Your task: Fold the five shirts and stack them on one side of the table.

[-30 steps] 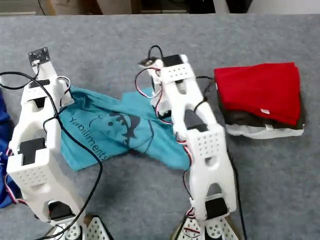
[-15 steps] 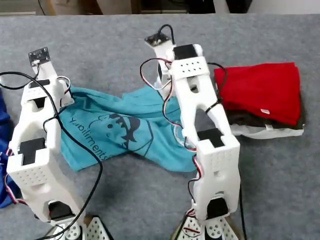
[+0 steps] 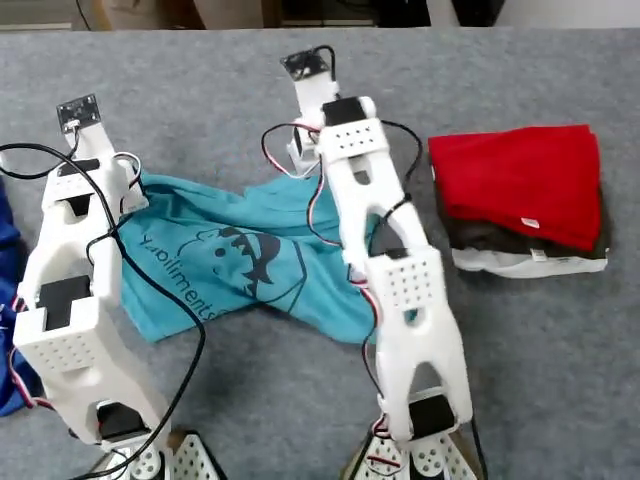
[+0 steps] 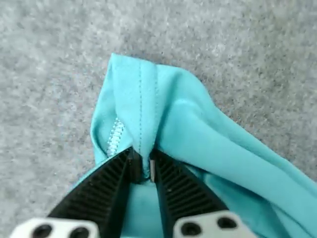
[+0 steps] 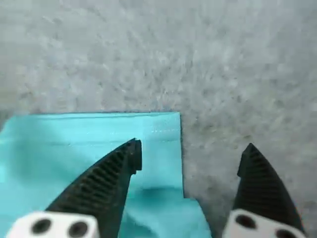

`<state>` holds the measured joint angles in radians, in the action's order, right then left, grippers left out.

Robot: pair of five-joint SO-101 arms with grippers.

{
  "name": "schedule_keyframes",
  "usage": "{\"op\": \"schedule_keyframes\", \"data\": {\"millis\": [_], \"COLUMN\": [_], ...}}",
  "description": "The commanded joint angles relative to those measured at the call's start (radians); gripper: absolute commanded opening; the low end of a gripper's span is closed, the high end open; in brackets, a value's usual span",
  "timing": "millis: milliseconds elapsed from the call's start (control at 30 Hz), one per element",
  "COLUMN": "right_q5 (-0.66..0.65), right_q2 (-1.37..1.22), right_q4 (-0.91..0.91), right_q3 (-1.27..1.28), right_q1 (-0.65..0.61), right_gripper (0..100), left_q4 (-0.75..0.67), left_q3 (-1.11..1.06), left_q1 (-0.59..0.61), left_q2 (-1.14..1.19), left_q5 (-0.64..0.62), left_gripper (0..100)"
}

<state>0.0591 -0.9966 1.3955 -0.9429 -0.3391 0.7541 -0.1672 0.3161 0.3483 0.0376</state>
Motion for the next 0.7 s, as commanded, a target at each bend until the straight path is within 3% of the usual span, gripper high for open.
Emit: {"op": "schedule_keyframes", "data": {"millis": [0, 167, 500, 567, 667], "right_q5": [0.023, 0.021, -0.02, -0.021, -0.02], "right_q2": [-0.102, -0.263, -0.341, -0.343, -0.344], "right_q4": [0.126, 0.201, 0.173, 0.158, 0.132], "right_q3": [-0.263, -0.504, -0.541, -0.538, -0.536], "right_q1": [-0.012, -0.005, -0.015, -0.016, -0.024], "right_gripper": [31.7, 31.4, 31.0, 26.3, 10.6], "left_q4": [-0.012, -0.012, -0.011, -0.011, -0.011], "left_q3": [0.008, 0.009, 0.029, 0.029, 0.029], "left_q1": [0.015, 0.015, 0.054, 0.051, 0.051], "left_q2": [-0.062, -0.062, -0.054, -0.054, -0.054], "left_q5": [0.009, 0.009, 0.008, 0.008, 0.008], "left_gripper": [2, 2, 2, 2, 2]}}
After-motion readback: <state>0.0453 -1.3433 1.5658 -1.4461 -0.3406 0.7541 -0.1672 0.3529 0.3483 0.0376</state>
